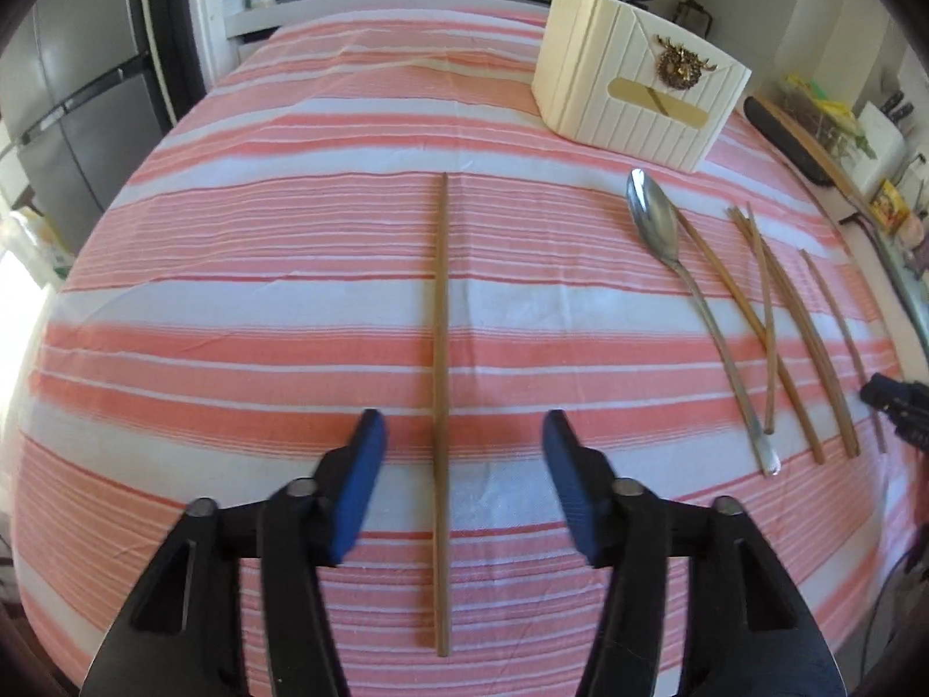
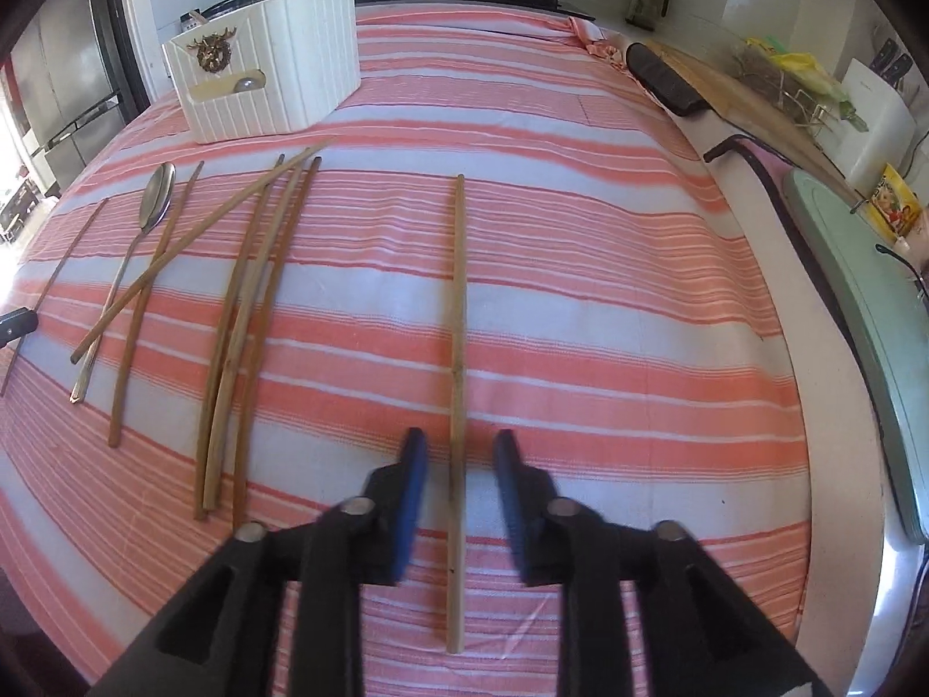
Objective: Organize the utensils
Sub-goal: 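Close the left tool on one chopstick while the right tool grasps another chopstick, then lift the chopstick with the left tool while the right tool carries its chopstick to the holder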
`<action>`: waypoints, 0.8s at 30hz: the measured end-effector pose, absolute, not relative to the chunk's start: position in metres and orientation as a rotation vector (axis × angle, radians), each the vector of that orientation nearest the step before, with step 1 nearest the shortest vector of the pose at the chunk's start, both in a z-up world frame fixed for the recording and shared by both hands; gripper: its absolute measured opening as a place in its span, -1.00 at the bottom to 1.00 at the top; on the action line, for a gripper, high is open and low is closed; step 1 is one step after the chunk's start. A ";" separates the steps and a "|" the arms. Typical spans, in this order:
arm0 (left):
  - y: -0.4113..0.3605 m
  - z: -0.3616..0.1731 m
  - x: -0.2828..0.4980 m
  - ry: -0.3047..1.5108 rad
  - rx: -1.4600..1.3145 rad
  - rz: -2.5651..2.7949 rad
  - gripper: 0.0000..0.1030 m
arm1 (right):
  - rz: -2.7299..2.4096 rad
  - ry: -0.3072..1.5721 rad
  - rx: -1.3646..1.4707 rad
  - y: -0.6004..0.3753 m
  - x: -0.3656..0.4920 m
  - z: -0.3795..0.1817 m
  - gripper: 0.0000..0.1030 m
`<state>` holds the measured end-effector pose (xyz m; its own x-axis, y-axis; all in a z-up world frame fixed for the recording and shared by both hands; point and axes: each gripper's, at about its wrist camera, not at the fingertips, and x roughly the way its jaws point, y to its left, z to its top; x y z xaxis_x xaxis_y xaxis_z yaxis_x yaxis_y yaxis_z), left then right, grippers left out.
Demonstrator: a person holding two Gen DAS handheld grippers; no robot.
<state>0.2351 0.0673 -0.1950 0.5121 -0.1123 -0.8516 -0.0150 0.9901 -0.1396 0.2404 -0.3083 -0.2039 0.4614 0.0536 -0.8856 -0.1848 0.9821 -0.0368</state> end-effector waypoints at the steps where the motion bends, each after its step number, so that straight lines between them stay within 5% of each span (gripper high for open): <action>1: 0.068 -0.195 0.241 1.052 -0.132 -0.075 0.33 | 0.162 1.084 -0.128 -0.308 0.239 -0.204 -0.04; 13: 0.070 -0.204 0.309 1.159 0.041 -0.076 0.30 | 0.272 1.212 -0.163 -0.300 0.282 -0.206 -0.04; 20: 0.064 -0.200 0.351 1.210 0.058 -0.105 -0.21 | 0.244 1.216 -0.171 -0.289 0.345 -0.207 -0.10; 23: 0.062 -0.198 0.362 1.220 0.042 -0.121 -0.93 | 0.222 1.210 -0.137 -0.284 0.370 -0.207 -0.70; 24: 0.062 -0.197 0.364 1.218 0.033 -0.118 -0.93 | 0.221 1.214 -0.131 -0.282 0.376 -0.206 -0.88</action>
